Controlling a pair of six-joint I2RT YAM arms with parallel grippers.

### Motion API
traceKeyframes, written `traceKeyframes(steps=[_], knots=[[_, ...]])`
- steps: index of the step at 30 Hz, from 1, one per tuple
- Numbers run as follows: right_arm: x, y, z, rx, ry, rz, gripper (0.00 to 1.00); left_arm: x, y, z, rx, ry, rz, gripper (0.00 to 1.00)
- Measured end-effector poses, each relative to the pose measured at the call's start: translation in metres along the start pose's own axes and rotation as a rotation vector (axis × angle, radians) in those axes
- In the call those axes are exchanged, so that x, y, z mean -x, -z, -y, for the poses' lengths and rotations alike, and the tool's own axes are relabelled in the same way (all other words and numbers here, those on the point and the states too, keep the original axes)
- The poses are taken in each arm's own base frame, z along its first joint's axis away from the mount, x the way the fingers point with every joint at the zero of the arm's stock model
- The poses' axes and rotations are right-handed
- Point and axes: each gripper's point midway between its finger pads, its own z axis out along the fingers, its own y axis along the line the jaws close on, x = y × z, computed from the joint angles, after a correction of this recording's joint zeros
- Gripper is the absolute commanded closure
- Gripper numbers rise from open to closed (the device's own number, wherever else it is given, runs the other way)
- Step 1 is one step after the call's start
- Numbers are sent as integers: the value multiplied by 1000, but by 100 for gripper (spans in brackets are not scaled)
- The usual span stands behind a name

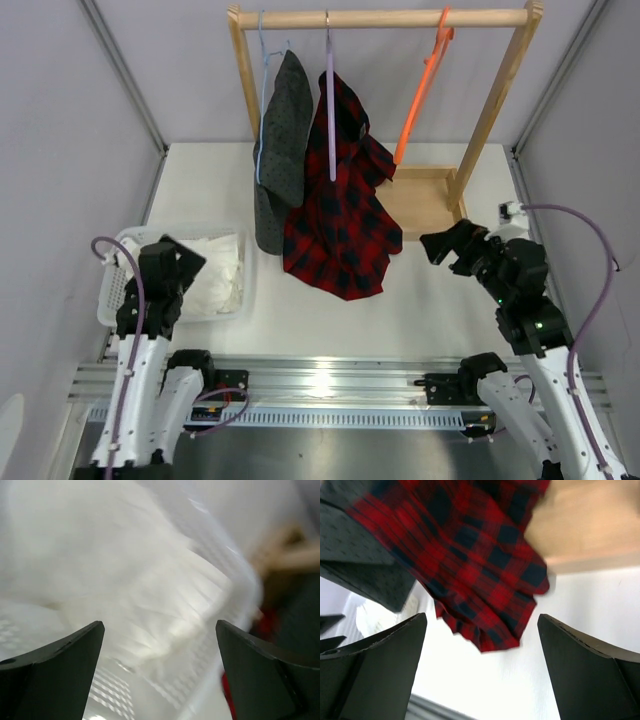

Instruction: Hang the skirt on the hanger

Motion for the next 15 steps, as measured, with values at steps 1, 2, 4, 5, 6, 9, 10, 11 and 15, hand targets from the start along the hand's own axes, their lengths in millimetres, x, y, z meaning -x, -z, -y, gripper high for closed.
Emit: traceKeyframes(steps=[1, 2, 4, 5, 6, 9, 10, 11, 15], knots=[[-9, -6, 3, -9, -10, -37, 1, 9, -14, -29, 127, 67, 34, 1], [-18, -11, 7, -16, -16, -72, 1, 10, -23, -53, 224, 118, 34, 1], [-36, -16, 15, -37, -27, -133, 1, 0, -32, -75, 313, 147, 0, 1], [-42, -17, 18, -45, -32, -153, 1, -5, -35, -80, 334, 155, -20, 1], [-48, -16, 20, -49, -38, -170, 1, -8, -37, -84, 351, 163, -30, 1], [-49, -14, 17, -35, -46, -171, 1, -11, -44, -86, 383, 188, -41, 1], [-48, -14, 16, -26, -48, -169, 1, -11, -47, -88, 403, 199, -41, 1], [-48, -14, 14, -20, -49, -170, 1, -11, -49, -90, 417, 204, -40, 1], [-48, -13, 12, -9, -49, -169, 1, -7, -61, -97, 503, 220, -34, 1]])
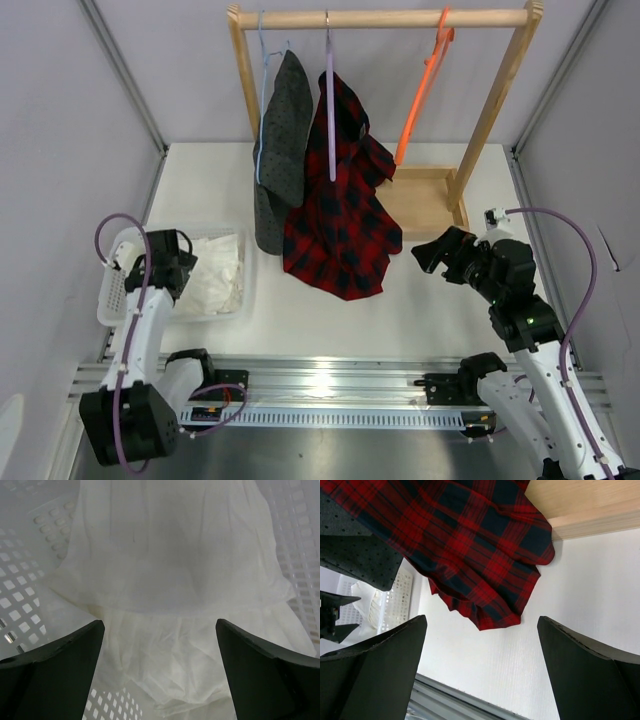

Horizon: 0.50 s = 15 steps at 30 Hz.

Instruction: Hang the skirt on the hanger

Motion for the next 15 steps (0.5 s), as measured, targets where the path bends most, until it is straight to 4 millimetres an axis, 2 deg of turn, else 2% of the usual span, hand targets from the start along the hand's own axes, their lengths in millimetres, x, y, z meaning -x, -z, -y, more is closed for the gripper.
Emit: traceKeyframes(steps=[5, 9, 12, 13, 15], knots=[[0, 1, -1, 3, 1, 2, 1, 4, -23, 9, 92, 15, -3, 2], [1, 3, -3, 13, 2, 8, 1, -3, -38, 9, 147, -12, -31, 20], [2, 5, -5, 23, 5, 13, 0, 1, -44, 18, 150, -26, -30, 46], [2, 6, -5, 24, 5, 15, 1, 4, -44, 22, 137, -25, -22, 71], [3, 8, -6, 30, 7, 22, 0, 8, -43, 27, 117, -35, -10, 100]])
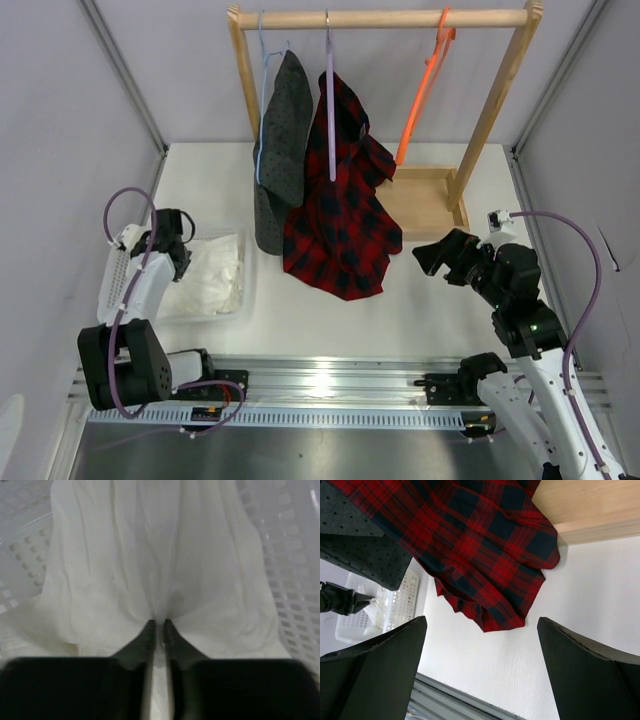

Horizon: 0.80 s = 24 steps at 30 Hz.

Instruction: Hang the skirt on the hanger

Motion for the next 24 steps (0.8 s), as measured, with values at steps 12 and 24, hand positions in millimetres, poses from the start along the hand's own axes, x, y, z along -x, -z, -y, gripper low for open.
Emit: traceKeyframes(steps=[12, 24], knots=[[3, -1, -3, 4, -1, -6, 1, 114, 136, 60, -407, -1, 241, 100], [12, -6, -9, 2, 4, -14, 1, 131, 304, 67, -945, -158, 378, 100]])
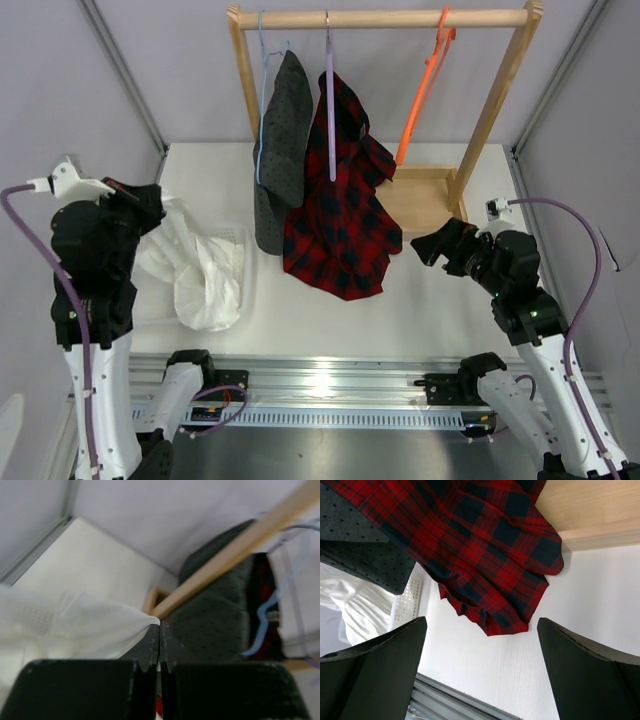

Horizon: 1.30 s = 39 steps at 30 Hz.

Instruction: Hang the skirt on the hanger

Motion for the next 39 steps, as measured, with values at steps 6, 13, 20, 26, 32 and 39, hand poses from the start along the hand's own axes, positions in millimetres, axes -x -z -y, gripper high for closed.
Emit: traceKeyframes(steps=[6, 13, 20, 26, 32, 39], knots=[[15, -2, -9, 7, 13, 12, 1, 51, 54, 94, -442, -45, 65, 100], [25, -3, -15, 15, 22, 24, 1, 106, 151, 191, -1001, -147, 195, 100], [29, -4, -15, 5, 23, 31, 1, 100, 204, 230, -1396, -158, 103, 100], [34, -4, -17, 3, 24, 41, 1, 71, 199, 241, -1489, -105, -50, 100], [32, -4, -16, -4, 23, 33, 1, 16, 162, 272, -1449, -80, -185, 100], [43, 5, -23, -1, 28, 51, 1, -77, 87, 312, -1270, -169, -328, 100]])
